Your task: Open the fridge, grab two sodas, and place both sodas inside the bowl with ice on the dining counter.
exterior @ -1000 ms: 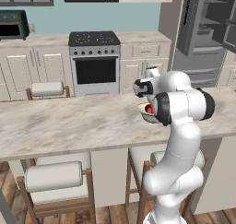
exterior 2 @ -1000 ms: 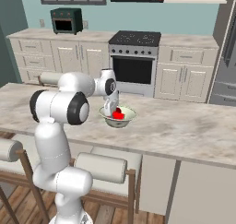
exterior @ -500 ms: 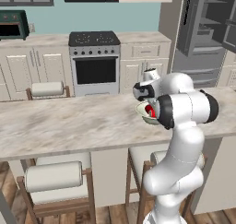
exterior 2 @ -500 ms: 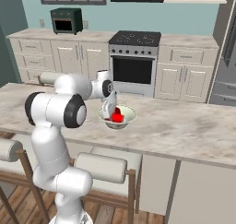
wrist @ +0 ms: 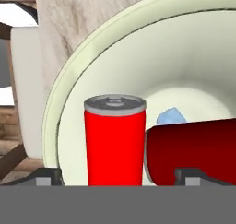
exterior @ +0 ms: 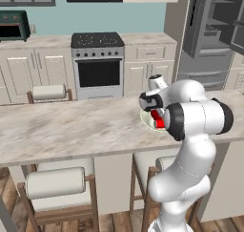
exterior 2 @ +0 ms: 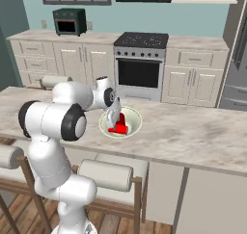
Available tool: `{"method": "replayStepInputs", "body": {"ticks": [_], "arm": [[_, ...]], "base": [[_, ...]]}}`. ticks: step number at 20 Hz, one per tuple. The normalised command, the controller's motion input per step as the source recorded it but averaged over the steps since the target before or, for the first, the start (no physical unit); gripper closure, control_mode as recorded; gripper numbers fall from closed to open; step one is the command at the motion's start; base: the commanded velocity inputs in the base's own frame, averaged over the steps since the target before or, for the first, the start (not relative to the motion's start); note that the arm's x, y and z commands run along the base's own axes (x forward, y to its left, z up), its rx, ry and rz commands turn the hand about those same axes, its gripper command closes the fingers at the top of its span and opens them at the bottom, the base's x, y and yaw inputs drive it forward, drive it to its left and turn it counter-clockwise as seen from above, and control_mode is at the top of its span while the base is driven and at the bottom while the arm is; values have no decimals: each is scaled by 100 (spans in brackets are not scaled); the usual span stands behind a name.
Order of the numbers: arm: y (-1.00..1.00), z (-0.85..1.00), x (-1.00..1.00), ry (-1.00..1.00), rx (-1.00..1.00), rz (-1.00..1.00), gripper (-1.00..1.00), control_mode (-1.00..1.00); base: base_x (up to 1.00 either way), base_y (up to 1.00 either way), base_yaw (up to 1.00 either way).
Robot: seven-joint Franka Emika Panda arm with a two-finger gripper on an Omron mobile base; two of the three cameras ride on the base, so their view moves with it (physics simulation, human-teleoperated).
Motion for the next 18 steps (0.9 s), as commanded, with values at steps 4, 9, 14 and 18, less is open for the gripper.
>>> {"method": "replayStepInputs", "body": {"ticks": [4, 9, 14, 18], "arm": [[-1, 17, 0, -7, 0, 2, -100, -100], [-5, 24, 11, -6, 0, 4, -100, -100], [-1, 35, 2, -8, 0, 4, -100, -100], [0, 46, -25, -13, 0, 2, -100, -100]], "base": [[0, 0, 0], [0, 0, 0], [0, 0, 0], [0, 0, 0]]}}
